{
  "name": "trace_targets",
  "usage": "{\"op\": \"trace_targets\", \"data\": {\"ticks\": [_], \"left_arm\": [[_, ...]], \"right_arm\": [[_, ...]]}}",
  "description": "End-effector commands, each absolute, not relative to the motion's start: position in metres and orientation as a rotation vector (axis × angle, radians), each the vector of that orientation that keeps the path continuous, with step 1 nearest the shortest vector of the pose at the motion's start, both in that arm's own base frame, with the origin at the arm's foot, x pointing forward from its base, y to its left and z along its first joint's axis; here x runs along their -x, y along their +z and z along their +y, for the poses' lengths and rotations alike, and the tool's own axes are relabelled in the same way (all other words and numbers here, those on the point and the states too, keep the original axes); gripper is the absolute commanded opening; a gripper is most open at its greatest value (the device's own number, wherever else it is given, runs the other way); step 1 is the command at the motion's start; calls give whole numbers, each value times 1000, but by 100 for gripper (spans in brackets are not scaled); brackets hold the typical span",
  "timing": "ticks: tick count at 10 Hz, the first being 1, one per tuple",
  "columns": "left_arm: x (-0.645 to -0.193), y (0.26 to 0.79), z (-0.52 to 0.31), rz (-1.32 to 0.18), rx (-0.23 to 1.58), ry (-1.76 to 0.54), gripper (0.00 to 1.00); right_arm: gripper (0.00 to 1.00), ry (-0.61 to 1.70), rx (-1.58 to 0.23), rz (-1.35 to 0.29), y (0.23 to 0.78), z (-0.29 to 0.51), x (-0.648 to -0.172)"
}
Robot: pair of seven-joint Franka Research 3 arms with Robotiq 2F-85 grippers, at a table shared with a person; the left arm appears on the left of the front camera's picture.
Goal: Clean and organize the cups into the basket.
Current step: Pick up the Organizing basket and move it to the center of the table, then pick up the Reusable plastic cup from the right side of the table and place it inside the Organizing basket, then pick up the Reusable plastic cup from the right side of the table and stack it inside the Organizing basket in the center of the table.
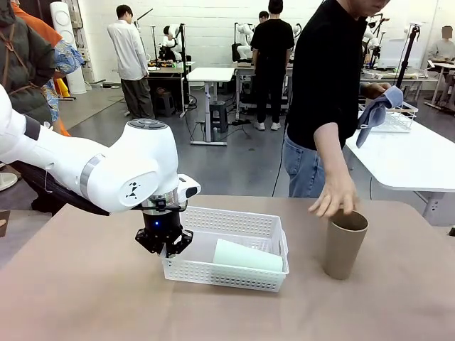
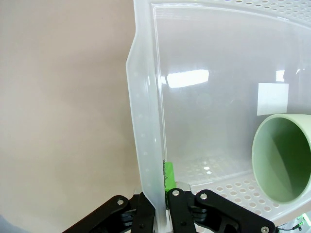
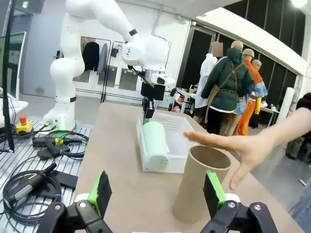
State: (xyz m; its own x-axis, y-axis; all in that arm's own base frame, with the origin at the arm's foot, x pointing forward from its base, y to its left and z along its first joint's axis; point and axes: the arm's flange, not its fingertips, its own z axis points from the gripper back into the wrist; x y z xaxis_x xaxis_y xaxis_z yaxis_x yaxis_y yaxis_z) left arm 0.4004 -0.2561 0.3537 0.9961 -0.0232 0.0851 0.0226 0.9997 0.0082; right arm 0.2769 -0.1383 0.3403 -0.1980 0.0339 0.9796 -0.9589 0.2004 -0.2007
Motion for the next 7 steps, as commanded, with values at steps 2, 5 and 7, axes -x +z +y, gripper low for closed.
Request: {"op": "trace_targets", "data": {"ticks": [2,5,7], "left_arm": [[-399,355,-256,-96,-8,-20,0],[-399,355,-256,-96,-8,-20,0],[-399,355,-256,-96,-8,-20,0]], "right_arm": [[100,1221,-934,-1453,339,-138,-276],[100,1221,-934,-1453,339,-138,-276],[100,1221,-934,-1453,339,-138,-276]]}}
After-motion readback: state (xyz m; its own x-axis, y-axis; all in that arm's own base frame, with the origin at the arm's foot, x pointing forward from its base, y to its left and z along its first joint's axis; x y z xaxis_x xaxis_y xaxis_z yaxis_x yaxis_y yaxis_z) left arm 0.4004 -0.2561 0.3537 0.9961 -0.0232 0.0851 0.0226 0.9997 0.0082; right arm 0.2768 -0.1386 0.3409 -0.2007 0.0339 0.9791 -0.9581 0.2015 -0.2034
